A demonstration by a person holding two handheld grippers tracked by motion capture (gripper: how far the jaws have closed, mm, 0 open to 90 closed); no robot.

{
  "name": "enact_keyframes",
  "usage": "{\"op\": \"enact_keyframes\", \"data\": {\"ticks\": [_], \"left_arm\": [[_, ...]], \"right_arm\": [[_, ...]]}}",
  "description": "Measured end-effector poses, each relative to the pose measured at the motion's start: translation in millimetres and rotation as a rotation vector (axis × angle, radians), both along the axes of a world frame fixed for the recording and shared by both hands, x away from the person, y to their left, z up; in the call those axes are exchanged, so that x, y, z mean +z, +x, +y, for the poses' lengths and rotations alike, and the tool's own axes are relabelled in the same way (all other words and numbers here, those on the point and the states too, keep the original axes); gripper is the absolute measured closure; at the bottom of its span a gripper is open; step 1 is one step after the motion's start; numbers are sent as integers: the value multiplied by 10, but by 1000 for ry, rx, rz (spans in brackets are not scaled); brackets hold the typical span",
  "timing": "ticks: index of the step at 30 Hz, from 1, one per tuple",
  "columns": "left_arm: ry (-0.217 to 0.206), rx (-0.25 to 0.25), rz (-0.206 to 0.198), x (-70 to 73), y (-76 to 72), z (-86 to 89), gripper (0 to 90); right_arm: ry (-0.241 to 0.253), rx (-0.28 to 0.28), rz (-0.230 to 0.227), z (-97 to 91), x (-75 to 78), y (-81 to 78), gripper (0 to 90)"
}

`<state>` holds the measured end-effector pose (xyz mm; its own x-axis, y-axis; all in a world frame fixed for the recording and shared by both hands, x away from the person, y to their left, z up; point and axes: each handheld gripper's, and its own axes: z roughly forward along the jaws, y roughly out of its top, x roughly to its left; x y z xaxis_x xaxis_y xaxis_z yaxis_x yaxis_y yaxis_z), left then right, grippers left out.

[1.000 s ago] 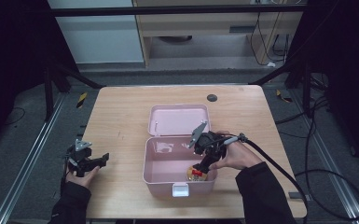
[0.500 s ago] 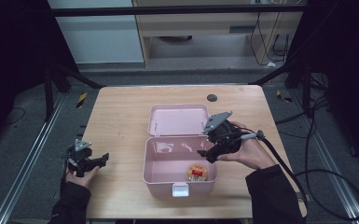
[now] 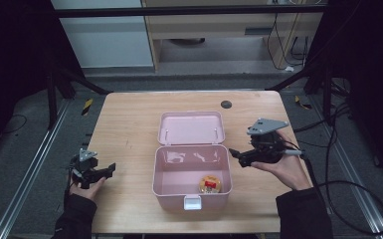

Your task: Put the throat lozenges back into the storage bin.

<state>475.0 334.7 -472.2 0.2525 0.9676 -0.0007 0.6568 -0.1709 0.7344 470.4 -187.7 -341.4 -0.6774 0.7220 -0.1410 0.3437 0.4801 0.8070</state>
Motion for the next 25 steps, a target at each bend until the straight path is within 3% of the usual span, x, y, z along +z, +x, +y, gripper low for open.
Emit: {"op": "enact_keyframes", "data": {"ticks": [5, 6, 8, 12, 18, 19, 25], "left_arm": [[3, -1, 1, -4, 4, -3, 257], [3, -1, 1, -4, 4, -3, 256], [3, -1, 1, -6, 4, -4, 254], [2, 0, 2, -8, 6, 0, 252], [4, 1, 0, -10, 6, 0, 242], [3, 1, 0, -11, 7, 0, 240], [4, -2, 1, -21, 11, 0, 227]], "right_arm": [[113, -127, -40, -257, -90, -42, 84], [113, -127, -40, -257, -90, -42, 84], [159, -182, -48, -394, -180, -66, 81], [203, -245, -39, -546, -324, -95, 74], [228, -332, -36, -691, -524, -115, 68], [228, -369, -40, -740, -613, -118, 65], [217, -430, -23, -856, -827, -131, 57]]}}
